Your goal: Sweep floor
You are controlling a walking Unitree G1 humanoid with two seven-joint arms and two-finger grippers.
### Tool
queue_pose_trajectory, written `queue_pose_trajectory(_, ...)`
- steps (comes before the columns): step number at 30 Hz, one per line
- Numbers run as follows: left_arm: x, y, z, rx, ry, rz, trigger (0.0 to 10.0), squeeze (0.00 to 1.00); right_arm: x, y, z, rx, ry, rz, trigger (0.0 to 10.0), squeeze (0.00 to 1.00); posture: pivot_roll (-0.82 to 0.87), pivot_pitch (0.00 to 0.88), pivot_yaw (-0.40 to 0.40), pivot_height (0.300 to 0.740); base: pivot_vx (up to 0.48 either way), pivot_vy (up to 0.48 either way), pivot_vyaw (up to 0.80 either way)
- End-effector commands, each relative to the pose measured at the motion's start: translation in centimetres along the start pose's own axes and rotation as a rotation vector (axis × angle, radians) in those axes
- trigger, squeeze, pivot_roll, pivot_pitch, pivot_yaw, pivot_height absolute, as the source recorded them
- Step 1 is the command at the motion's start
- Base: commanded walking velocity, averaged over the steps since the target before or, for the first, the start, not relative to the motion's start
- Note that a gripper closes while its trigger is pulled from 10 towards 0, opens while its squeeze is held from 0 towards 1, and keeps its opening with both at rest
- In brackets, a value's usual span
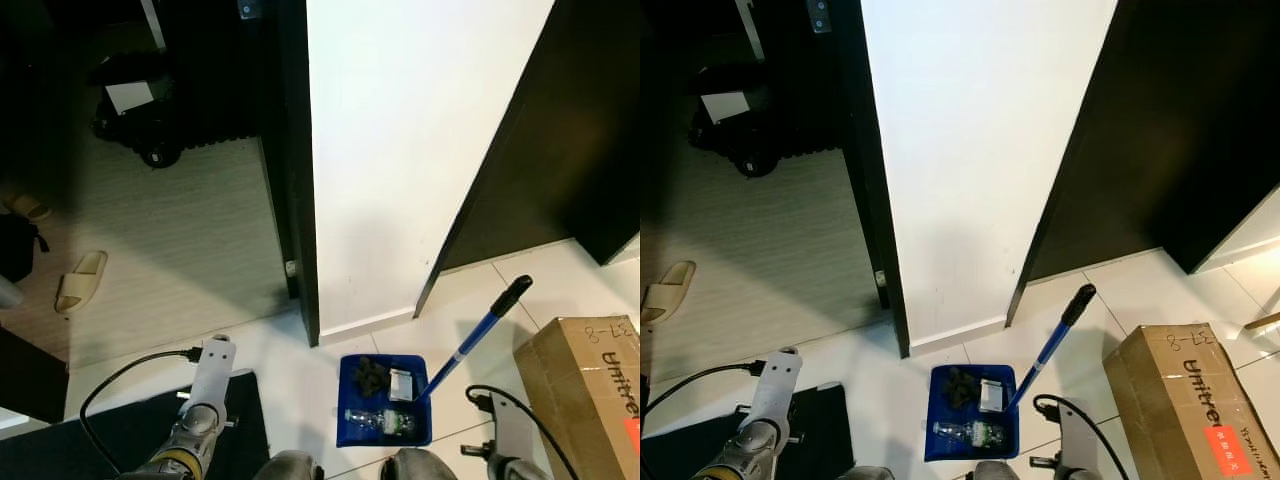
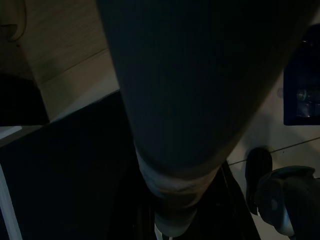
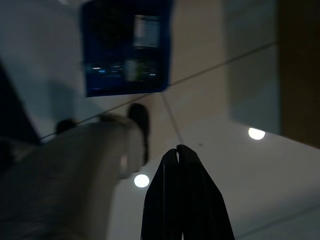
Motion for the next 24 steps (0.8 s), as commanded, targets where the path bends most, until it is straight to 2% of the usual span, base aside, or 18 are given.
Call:
queue_pose_trajectory(1,-0.1,0.4,-0.8,0.035,0.032,0.019,10.0,0.0,0.0,0.1,0.0,-0.011,0.009,-0.003,10.0,0.0,0.04,0.0,-0.004,0.74,0.0,0.0,0.0)
queue_pose_trajectory(8,-0.2,0.0,-1.1,0.057,0.038,0.005,10.0,0.0,0.1,0.5,0.2,-0.024,0.005,-0.013,10.0,0.0,0.03,0.0,0.001,0.74,0.0,0.0,0.0)
queue_pose_trajectory(12,-0.2,-1.0,-1.0,0.061,0.033,-0.012,10.0,0.0,0.2,-1.0,1.7,-0.03,-0.051,-0.046,10.0,0.0,0.02,0.0,-0.005,0.74,0.0,0.0,0.0)
queue_pose_trajectory(19,-0.2,-1.6,-1.0,0.067,0.03,-0.023,10.0,0.0,0.2,-1.7,2.8,-0.032,-0.087,-0.061,10.0,0.0,0.01,0.0,0.005,0.74,0.0,0.0,0.0)
queue_pose_trajectory(21,-0.2,-2.4,-0.8,0.081,0.028,-0.037,10.0,0.0,0.2,-2.2,4.1,-0.037,-0.132,-0.08,10.0,0.0,0.0,0.0,0.013,0.74,0.0,0.0,0.0)
queue_pose_trajectory(24,-0.2,-2.8,-0.8,0.087,0.028,-0.044,10.0,0.0,0.2,-2.4,4.5,-0.038,-0.145,-0.086,10.0,0.0,0.01,0.0,0.015,0.74,0.0,0.0,0.0)
Point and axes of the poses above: a point about 5 cm out from each wrist's last joint towards the gripper, its own x axis pointing out of the wrist towards the gripper, its own z axis along the axis of the wrist's last joint, y = z × x, the point moved 3 cm from there along x, pointing out of the wrist towards the gripper, and after that the axes turned 13 degrees about -x, right-handed, at the moved point
